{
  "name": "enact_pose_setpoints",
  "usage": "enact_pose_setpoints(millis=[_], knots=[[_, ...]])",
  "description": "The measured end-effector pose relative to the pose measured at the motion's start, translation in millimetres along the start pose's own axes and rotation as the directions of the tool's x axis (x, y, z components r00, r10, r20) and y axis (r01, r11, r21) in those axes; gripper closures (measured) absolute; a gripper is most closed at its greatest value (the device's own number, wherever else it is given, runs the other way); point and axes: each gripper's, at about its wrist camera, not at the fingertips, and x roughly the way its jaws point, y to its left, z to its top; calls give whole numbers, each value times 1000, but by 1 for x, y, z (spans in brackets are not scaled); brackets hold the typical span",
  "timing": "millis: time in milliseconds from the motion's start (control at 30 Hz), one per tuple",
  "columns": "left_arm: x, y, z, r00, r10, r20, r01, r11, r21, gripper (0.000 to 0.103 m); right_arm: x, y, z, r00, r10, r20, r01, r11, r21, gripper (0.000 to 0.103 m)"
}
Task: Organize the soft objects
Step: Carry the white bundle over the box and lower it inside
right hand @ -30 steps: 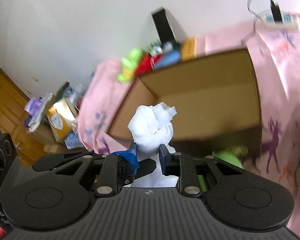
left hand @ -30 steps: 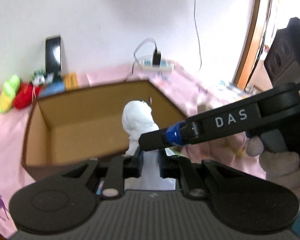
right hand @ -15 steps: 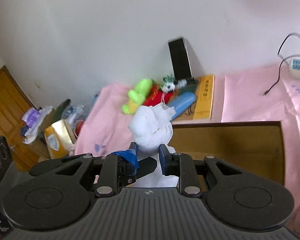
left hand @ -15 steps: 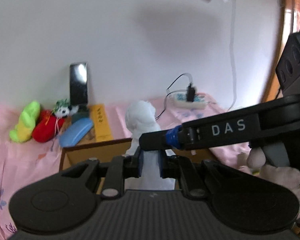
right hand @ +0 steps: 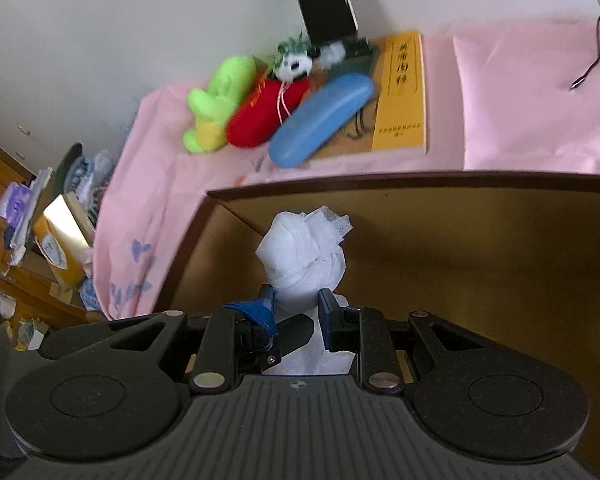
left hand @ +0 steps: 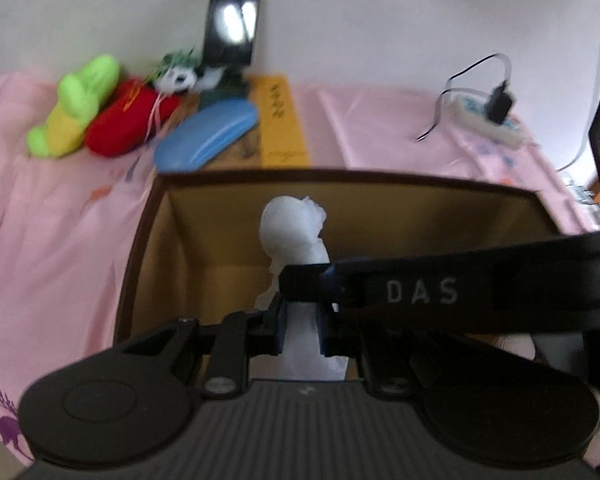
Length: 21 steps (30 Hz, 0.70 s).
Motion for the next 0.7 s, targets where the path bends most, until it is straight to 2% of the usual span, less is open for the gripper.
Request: enact_pose_setpoints(millis=[167,200,233,367,500,633,700], knots=[[9,9,0,998,41,-45,-43,998,-36,89,24,-3,2,999,34,-25,-34,999,13,98],[9,10,0,997,55,-49,-57,998,-40,79,28,-4,3,998,50,-32,-49,998,26,98],[9,10,-1,996,69,-54,-71,997,-42,73,31,-6,3,997,62,-38,-60,998,37,96],[5,8,-2,997,67,-42,-69,997,-39,66,36,-20,3,995,84,-49,-77,989,127,92],[-5,5,-3,999,47,-18,-48,998,-45,48,20,-27,5,995,95,-22,-90,982,165,91],[-24,-5,-5,996,86,29,-85,996,-12,47,-2,-31,5,995,93,22,-95,977,188,91],[-37,-5,-6,995,83,56,-82,996,-16,47,-13,-30,4,994,100,40,-106,976,193,91]])
